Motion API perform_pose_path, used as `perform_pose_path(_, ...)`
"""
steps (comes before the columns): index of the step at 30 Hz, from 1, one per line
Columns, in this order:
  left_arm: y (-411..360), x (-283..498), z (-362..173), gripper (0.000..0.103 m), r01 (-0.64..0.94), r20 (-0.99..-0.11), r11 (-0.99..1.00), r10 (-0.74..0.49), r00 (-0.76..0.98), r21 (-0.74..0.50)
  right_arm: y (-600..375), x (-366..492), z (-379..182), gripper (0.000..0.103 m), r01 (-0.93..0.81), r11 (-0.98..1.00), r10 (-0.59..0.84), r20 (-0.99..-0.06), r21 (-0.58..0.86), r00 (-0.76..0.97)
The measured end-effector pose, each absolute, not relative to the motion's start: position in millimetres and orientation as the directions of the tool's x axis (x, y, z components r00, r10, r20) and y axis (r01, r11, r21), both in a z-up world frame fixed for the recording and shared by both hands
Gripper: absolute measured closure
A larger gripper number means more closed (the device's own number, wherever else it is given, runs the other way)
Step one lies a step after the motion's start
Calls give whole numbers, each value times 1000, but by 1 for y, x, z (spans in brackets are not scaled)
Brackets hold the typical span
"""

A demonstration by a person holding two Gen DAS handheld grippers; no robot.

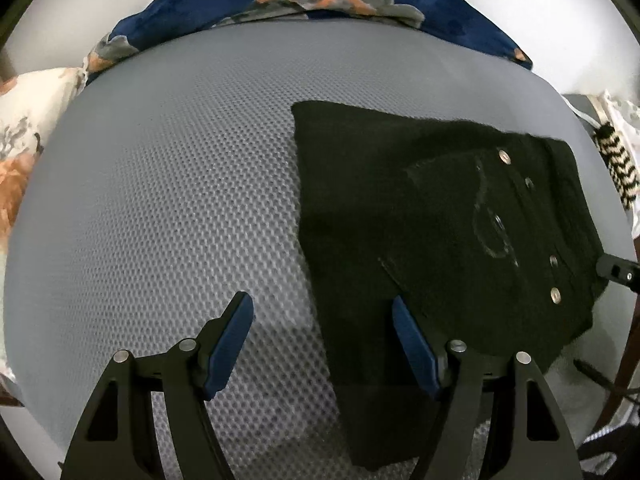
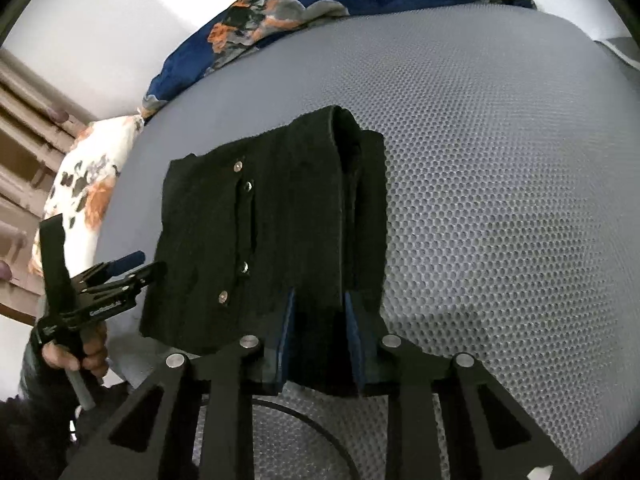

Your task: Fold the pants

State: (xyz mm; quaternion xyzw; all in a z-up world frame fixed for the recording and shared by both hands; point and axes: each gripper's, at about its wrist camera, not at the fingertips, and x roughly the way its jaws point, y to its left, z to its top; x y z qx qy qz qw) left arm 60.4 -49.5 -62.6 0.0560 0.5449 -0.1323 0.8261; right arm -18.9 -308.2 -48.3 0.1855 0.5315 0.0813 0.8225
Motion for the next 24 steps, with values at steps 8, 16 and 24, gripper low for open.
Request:
perform_pose_path(8,-56,47,-64,30,281,-912,959,-129,390,-15,-301,-22,-46,80,63,933,295,-852,356,433)
perform_pose_path(16,-58,41,-64,30,274,-907,962,-107,407,9,-302,-16,-47,78,71,930,295,-848,360,441)
perform_pose_path(24,-55,35,-64,30,269,-906,963,-110,409,5,-302,-23,-40,85,36,930,315,-841,367,441)
